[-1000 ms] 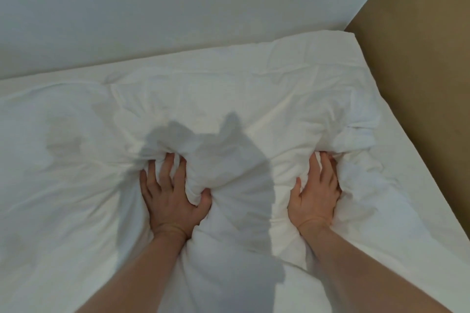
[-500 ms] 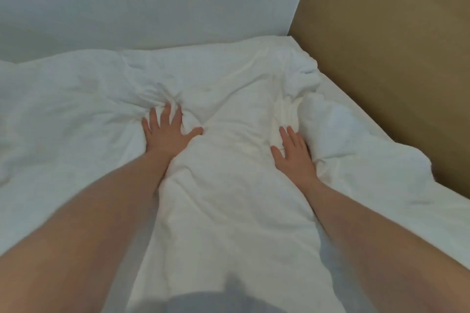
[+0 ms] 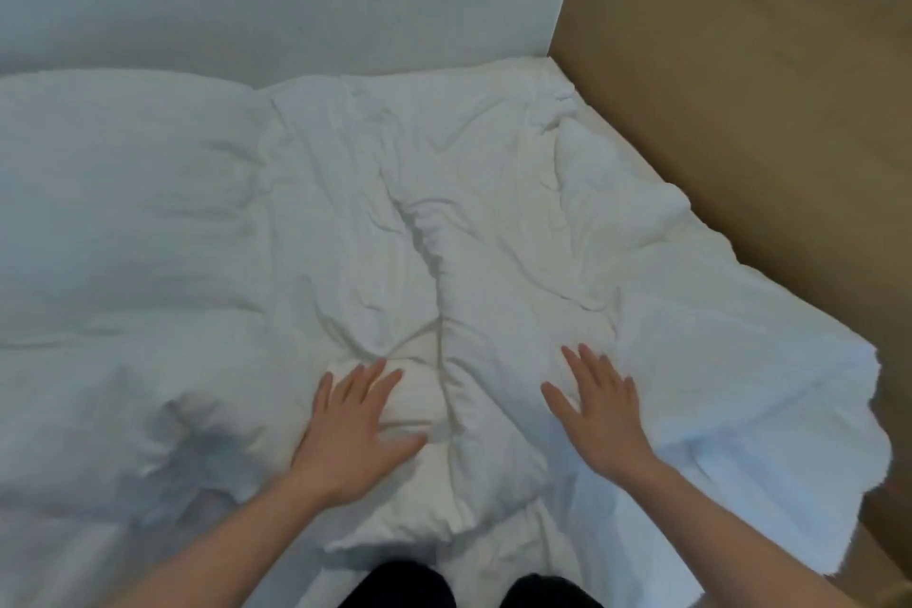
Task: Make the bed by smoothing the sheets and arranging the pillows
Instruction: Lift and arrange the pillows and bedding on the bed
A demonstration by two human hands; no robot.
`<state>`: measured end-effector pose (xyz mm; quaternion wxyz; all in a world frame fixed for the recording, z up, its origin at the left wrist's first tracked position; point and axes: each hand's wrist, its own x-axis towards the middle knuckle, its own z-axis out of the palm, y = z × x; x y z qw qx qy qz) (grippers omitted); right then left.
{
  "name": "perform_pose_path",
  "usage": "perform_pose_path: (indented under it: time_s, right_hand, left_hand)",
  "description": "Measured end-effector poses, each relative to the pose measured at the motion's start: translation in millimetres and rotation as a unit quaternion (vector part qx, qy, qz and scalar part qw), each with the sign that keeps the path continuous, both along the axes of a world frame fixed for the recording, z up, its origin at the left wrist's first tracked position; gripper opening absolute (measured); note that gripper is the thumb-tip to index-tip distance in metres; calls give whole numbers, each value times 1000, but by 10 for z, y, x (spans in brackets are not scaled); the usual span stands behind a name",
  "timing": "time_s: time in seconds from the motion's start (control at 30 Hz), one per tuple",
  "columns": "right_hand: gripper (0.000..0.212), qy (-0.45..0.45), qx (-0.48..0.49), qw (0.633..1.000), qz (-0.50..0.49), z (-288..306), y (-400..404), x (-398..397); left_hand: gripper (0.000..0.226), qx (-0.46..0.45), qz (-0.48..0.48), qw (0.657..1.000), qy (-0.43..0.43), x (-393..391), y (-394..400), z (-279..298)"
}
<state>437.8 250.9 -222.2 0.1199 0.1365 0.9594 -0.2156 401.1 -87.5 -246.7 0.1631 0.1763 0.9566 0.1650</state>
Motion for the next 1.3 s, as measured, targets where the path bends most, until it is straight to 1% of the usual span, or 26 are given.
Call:
perform_pose_path:
  time_s: [0.07,0.13,0.23,0.3,0.33,0.37,0.43,0.5,0.57,0.6,0.67,0.73,0.77,0.83,0.9,0.97,1.03,1.13,1.2,1.27,1.3]
  right_hand:
    - [115,-50,31,998,28,-88,-99,339]
    - [125,-71,52,995,36,-347,-146,476]
    - [126,-42,75,996,5,-754,-191,382]
    - [123,13,107,994,-3,-983,-253,278]
    - [118,52,122,991,-9,-1078,-272,258]
    - [109,99,134,986,-17,-1167,-275,252]
    - [83,195,148,969,-30,-1299,-259,303]
    - [56,265,158,951,-35,-1329,-238,358]
    - [36,309,153,937,-50,-1294,-256,392]
    - [31,319,141,935,-65,-1274,-266,401]
    - [31,316,103,939,-87,-1238,-278,449]
    - [32,298,84,947,-89,-1155,-269,539]
    - [30,270,84,955,-89,-1079,-259,591]
    - [28,181,108,975,-66,-896,-221,692]
    - [31,96,122,987,-44,-656,-196,820]
    - [31,63,91,993,-49,-424,-148,969]
    - [32,49,84,994,-52,-311,-97,1189]
    - [34,-4,107,993,-41,-488,10,1567]
    - [37,-86,145,986,3,-643,38,1792]
    - [41,-159,169,971,59,-534,-84,1973]
    - [43,-172,154,970,72,-405,-180,2025]
  left_hand:
    - [119,-14,-30,999,3,562,-329,-216]
    - [129,-4,-32,999,-1,826,-454,-501]
    - [125,66,8,994,84,662,-319,-823]
    - [115,98,13,985,139,515,-236,-925]
    - [107,112,19,978,173,486,-217,-981]
    - [98,125,25,971,204,478,-209,-1043]
    - [80,150,39,953,261,500,-197,-1128]
    - [60,150,49,941,299,516,-169,-1123]
    - [40,125,62,940,312,537,-148,-1068]
    - [33,117,75,941,309,542,-140,-1039]
    - [29,105,95,950,278,563,-134,-994]
    - [34,89,105,961,241,617,-148,-925]
    - [39,79,111,966,218,673,-148,-855]
    - [47,66,114,976,174,830,-123,-650]
    - [51,27,89,986,142,1039,-48,-405]
    - [56,-25,72,990,117,1249,7,-151]
    - [61,-52,67,993,85,1439,46,55]
    - [51,-81,34,995,42,1641,86,237]
    - [43,-77,11,997,5,1772,91,330]
    - [42,-29,20,999,-15,1905,38,398]
    - [43,7,35,999,-10,1978,-6,425]
